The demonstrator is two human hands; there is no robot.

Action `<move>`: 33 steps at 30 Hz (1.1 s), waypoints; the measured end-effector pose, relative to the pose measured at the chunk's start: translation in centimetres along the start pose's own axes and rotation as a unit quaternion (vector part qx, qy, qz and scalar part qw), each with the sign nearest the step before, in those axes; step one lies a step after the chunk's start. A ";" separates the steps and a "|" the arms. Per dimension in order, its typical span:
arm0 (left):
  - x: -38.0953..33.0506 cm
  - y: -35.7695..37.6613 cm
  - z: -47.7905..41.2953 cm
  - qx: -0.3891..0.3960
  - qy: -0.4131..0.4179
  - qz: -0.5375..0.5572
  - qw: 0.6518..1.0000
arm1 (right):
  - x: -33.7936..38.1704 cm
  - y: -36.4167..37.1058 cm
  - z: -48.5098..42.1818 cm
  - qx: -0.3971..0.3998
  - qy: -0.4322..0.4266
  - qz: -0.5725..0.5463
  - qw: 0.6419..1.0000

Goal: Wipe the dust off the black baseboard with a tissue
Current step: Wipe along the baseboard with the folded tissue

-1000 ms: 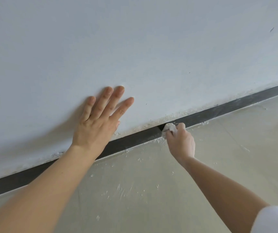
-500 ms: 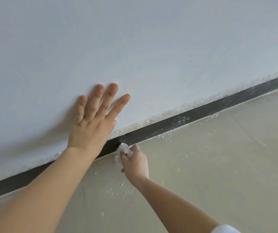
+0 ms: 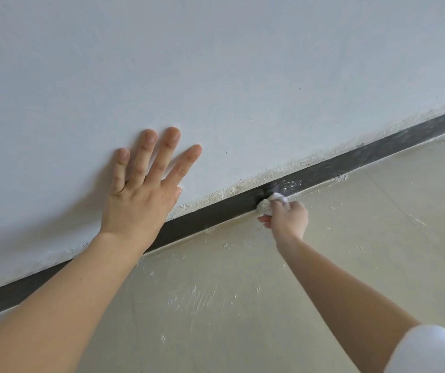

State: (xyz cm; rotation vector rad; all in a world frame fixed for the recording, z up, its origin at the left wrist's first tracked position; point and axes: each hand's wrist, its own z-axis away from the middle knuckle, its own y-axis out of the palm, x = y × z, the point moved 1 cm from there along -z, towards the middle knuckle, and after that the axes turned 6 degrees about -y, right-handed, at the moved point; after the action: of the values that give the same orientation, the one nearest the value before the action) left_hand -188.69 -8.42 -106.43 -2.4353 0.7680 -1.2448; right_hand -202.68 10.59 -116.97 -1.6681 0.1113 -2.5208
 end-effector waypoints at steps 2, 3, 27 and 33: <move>0.0 0.0 0.0 0.004 0.001 0.001 1.000 | 0.6 -1.6 -1.3 -0.052 0.024 -0.033 0.998; 0.0 -0.1 0.1 0.005 0.001 0.000 1.000 | 1.0 -2.5 -1.7 -0.072 0.040 -0.044 0.996; 0.0 -0.9 -0.2 0.034 -0.009 0.049 0.998 | 1.0 5.8 10.8 0.299 -0.317 0.332 0.837; 0.1 -0.9 -0.2 0.036 -0.012 0.065 0.997 | 1.6 1.5 5.0 0.134 -0.250 0.281 0.917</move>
State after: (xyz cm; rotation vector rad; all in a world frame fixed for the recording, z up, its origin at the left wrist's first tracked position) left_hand -188.52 -7.70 -105.84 -2.2996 0.8447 -1.1733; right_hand -198.59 8.93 -113.68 -1.7827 0.1596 -1.5741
